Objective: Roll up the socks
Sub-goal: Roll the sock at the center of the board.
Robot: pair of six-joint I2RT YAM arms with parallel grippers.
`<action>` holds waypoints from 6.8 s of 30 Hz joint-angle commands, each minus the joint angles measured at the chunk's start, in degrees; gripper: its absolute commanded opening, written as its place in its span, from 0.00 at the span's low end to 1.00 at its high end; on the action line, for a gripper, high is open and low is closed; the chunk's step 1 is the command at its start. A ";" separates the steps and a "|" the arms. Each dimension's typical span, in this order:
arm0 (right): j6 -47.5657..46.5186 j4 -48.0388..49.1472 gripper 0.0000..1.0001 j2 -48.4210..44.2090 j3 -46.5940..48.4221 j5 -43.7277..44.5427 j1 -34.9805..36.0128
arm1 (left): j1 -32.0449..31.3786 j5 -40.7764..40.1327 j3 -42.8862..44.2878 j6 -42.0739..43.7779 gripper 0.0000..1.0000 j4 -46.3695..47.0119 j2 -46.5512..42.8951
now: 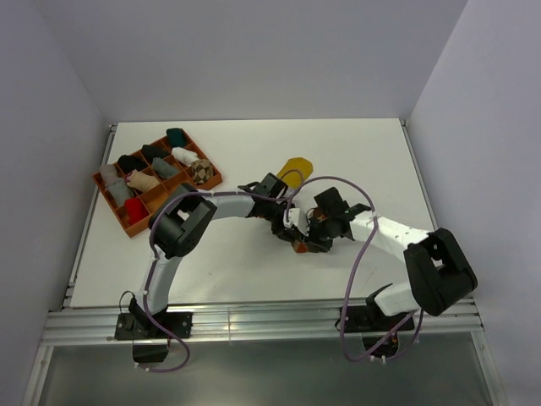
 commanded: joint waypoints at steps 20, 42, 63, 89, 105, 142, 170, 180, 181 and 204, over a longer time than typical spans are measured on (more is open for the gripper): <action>-6.23 -27.62 0.25 22.87 16.84 -12.76 -17.68 | 0.48 -17.31 -11.00 -8.23 0.28 19.38 -12.47; -11.25 -44.24 0.27 38.53 30.91 -17.08 -22.78 | -5.41 -12.59 -12.14 38.88 0.40 27.19 -14.76; -11.86 -47.49 0.28 42.22 33.81 -17.78 -22.96 | -10.42 -12.58 -13.63 42.85 0.57 31.05 -10.80; -5.10 -41.97 0.41 39.77 33.90 -17.08 -22.96 | -12.00 -21.89 -9.94 36.96 0.00 25.35 -5.52; 6.05 -34.05 0.65 26.05 30.82 -16.64 -26.99 | -12.00 -27.35 -12.14 33.88 0.00 25.25 -7.20; 23.65 -24.90 0.35 32.63 35.12 -3.81 -34.82 | -12.09 -29.99 -13.37 32.56 0.00 26.06 -10.27; 23.30 -30.53 0.23 46.88 59.92 0.24 -21.99 | -12.53 -33.52 13.87 31.77 0.00 -8.13 4.58; 24.52 -27.73 0.29 44.78 58.61 2.25 -21.81 | -10.68 -30.69 16.87 28.96 0.00 -13.41 10.56; 25.83 -25.54 0.31 44.07 58.08 3.82 -21.81 | -10.68 -30.69 16.60 28.87 0.00 -13.41 10.56; 31.47 -19.72 0.61 30.90 54.04 -9.24 -34.55 | -10.16 -29.02 14.67 27.11 0.00 -12.97 10.65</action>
